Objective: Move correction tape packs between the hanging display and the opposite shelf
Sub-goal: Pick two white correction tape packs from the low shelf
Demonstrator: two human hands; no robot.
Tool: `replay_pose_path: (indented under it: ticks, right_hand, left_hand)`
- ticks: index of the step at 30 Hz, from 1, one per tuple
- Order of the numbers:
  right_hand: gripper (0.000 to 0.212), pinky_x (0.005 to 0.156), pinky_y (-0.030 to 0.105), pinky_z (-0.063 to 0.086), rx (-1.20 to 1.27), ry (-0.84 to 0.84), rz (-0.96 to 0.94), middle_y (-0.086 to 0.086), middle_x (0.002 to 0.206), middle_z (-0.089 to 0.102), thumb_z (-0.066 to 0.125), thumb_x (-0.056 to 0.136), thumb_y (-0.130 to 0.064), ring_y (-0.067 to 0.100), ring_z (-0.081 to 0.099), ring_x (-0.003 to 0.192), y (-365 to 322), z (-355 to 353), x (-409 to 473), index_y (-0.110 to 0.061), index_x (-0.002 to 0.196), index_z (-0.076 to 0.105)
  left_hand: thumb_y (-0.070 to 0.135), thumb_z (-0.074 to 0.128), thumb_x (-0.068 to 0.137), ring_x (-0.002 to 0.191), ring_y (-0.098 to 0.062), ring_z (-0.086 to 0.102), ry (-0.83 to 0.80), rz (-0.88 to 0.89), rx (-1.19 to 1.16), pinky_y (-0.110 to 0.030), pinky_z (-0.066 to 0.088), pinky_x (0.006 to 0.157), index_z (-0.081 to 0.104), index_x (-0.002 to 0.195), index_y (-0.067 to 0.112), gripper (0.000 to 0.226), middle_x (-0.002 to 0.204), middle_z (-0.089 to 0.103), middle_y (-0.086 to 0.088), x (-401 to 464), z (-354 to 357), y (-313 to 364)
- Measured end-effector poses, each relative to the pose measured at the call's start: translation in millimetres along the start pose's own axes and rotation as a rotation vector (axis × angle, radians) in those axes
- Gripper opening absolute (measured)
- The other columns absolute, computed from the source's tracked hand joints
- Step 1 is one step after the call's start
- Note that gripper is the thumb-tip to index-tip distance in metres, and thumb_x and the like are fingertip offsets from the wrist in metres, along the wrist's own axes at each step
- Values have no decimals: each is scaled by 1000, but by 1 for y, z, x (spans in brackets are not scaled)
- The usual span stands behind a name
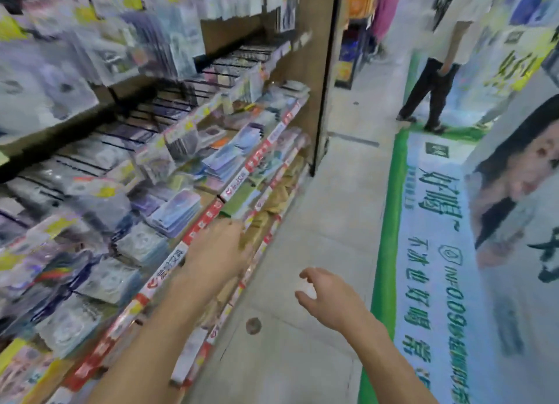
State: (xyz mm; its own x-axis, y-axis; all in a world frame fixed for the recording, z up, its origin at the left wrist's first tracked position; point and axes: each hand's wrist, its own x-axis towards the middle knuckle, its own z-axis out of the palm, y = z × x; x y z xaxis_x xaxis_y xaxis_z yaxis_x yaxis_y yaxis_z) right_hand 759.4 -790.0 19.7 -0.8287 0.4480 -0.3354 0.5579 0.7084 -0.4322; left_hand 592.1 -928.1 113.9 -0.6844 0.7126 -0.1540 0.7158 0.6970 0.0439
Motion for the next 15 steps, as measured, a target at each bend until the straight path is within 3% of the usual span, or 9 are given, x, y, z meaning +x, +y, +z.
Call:
replay_pose_path:
  ticks: [6, 11, 15]
  right_hand:
    - [47, 100, 35, 46, 4, 22, -21, -1, 139, 53, 51, 99, -42, 18, 53, 126, 49, -63, 87, -20, 140, 49]
    - [45, 99, 36, 46, 8, 47, -32, -2, 139, 52, 50, 100, -42, 18, 53, 126, 68, -108, 168, -21, 140, 49]
    - [46, 103, 37, 44, 6, 63, -38, -2, 141, 51, 50, 101, -41, 18, 50, 129, 85, -148, 251, -19, 141, 49]
  left_hand:
    - [52, 39, 103, 117, -24, 58, -59, -39, 21, -39, 51, 89, 48, 138, 19, 49, 132, 57, -3, 95, 1, 36]
    - [48, 44, 101, 110, -24, 58, -180, -45, 35, -37, 50, 84, 55, 119, 17, 38, 119, 59, -3, 168, 25, 43]
    - [48, 47, 99, 112, -25, 61, -248, -27, 26, -37, 52, 89, 56, 126, 19, 41, 124, 61, -2, 252, 45, 45]
